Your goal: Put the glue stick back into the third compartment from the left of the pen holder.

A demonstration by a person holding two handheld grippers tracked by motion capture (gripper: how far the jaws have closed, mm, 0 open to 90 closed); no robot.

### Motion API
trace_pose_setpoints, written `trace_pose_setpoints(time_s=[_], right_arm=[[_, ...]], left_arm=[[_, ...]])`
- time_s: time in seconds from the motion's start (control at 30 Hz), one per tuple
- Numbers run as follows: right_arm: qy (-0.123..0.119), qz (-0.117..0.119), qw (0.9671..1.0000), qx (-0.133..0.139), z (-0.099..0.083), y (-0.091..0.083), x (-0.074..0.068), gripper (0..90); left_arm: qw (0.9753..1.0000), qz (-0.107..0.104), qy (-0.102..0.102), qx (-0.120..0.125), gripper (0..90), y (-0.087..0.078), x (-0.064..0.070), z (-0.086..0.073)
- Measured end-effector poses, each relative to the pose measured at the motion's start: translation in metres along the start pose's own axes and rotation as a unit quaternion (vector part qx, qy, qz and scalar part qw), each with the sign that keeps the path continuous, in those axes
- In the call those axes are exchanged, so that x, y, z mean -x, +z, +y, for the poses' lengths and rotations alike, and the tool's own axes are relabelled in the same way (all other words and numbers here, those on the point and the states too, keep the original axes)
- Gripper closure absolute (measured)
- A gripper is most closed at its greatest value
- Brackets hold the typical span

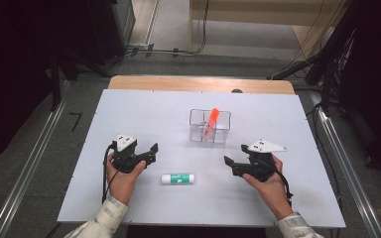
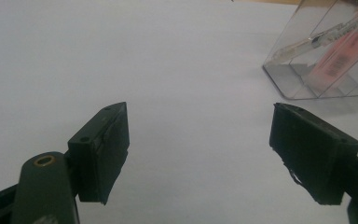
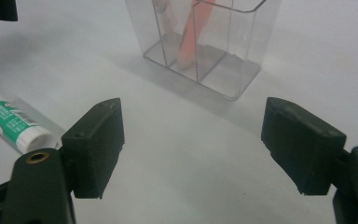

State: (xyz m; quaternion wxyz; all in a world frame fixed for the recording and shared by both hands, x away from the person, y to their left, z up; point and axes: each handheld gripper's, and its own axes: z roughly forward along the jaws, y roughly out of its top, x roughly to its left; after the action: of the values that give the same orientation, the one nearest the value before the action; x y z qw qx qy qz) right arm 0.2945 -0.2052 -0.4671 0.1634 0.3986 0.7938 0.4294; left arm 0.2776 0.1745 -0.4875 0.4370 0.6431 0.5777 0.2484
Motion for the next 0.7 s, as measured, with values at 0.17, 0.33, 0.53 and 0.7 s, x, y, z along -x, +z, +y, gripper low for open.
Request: trace_pose_setpoints(time_s=[0.17,0.33,0.53,0.7], right_arm=[[-0.007,0.006,1.0,-0.003,0.0,0.002,-0.005,20.1],[-0.012,0.014,0.9998,-0.006,0.0,0.007,-0.011,20.0],[-0.015,0.016,0.9997,-0.01,-0.001,0.009,-0.015,19.9],[-0.018,0.024,0.9995,-0.012,-0.001,0.011,-0.02,19.9]], left_arm=[[1.0,0.0,0.0,0.0,20.3,0.0,-0.001,0.0],[1.0,0.0,-0.001,0.0,20.3,0.0,-0.001,0.0],[1.0,0.001,-0.001,-0.001,20.3,0.0,-0.001,0.0],[1.0,0.001,-0.001,-0.002,20.3,0.001,0.0,0.0]])
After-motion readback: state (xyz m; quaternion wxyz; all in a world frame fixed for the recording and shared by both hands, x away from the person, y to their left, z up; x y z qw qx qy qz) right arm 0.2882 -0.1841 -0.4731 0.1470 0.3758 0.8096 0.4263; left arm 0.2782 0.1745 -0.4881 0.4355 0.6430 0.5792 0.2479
